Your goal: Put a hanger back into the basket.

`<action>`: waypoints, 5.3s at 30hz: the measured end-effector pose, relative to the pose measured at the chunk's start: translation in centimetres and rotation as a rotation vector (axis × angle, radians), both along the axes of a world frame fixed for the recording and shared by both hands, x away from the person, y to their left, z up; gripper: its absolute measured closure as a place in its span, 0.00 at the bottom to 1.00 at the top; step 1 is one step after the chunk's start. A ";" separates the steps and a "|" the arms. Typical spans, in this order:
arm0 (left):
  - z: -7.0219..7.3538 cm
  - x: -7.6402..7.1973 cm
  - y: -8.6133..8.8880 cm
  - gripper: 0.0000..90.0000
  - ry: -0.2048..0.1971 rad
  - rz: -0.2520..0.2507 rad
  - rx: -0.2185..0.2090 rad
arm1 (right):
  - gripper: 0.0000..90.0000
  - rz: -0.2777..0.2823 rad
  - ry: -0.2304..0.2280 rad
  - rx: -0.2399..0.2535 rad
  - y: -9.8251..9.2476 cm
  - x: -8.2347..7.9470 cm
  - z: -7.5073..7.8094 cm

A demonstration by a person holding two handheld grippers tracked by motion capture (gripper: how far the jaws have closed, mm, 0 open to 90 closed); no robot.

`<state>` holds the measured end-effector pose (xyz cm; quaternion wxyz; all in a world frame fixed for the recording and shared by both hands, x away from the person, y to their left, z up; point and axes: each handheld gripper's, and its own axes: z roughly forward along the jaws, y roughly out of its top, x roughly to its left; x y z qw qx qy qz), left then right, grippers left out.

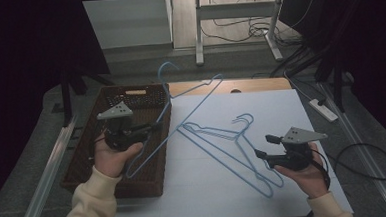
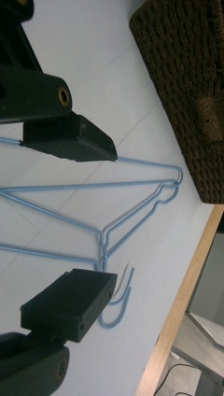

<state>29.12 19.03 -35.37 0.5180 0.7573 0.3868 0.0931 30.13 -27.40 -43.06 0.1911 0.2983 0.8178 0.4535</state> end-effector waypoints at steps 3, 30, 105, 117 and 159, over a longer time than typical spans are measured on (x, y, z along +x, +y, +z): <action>0.3 0.3 1.2 0.96 -0.012 0.020 0.006 | 0.39 -0.006 0.006 -0.002 0.0 0.1 -0.2; -4.1 3.0 11.0 0.96 0.071 0.232 0.038 | 0.39 -0.016 0.031 -0.029 0.1 0.5 -1.1; -4.3 -2.5 6.3 0.29 -0.066 0.182 0.134 | 0.37 -0.057 0.108 -0.029 -0.8 1.7 -2.6; -5.3 -3.4 4.0 0.28 -0.077 0.143 0.126 | 0.37 -0.079 0.138 -0.026 -0.7 2.5 -2.9; -6.8 -3.4 0.8 0.28 -0.046 0.080 0.113 | 0.41 -0.132 0.290 -0.185 3.8 6.9 -4.4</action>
